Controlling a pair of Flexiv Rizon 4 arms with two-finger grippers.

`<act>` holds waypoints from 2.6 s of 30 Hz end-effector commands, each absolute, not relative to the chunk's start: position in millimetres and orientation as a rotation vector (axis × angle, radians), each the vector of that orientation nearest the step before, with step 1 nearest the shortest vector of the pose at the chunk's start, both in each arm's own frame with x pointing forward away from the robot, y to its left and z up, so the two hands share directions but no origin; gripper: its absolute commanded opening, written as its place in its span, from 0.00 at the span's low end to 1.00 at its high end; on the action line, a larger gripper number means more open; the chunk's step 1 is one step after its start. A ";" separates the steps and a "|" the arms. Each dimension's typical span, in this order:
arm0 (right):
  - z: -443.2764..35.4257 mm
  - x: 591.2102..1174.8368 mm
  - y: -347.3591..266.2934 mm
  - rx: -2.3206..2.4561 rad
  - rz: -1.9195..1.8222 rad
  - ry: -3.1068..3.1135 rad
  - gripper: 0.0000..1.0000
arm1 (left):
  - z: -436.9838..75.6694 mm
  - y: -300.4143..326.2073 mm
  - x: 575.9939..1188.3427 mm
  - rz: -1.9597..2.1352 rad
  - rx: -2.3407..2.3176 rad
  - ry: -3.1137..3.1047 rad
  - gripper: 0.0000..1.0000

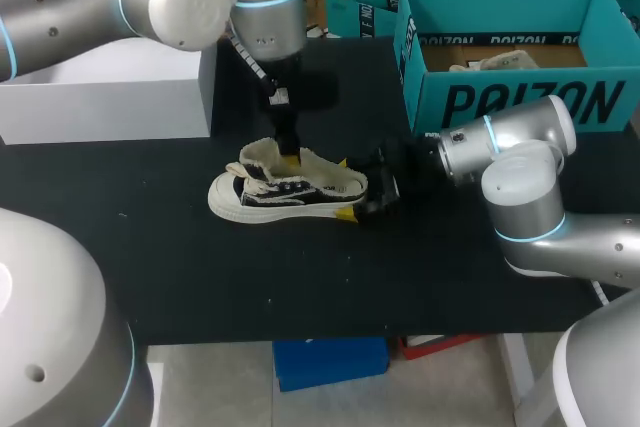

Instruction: Take the shoe out of the shoebox, open the shoe tongue, remove and reinsert the insole, then place the shoe into the shoebox

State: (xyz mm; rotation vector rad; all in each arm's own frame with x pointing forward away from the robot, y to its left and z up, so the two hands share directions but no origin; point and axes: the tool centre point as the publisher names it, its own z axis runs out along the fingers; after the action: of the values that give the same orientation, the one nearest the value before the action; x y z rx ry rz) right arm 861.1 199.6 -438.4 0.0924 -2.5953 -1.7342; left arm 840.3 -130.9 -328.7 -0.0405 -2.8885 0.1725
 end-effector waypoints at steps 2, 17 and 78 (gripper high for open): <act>-440.3 862.0 200.0 0.090 -1.732 -2.597 0.00 | -340.2 -131.7 839.3 0.174 -0.038 -2.888 0.00; -440.3 862.0 200.0 0.090 -1.732 -2.597 0.00 | -368.6 -137.2 839.9 0.157 -0.029 -2.843 0.00; -440.3 862.0 200.0 0.090 -1.732 -2.597 0.00 | -425.2 -145.1 823.7 0.110 0.026 -2.863 0.38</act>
State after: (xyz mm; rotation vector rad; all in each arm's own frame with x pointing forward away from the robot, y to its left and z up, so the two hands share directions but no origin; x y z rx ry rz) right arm 860.7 199.3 -439.1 0.0930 -2.5955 -1.7336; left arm 831.4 -143.6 -416.5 0.0239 -2.8474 0.1135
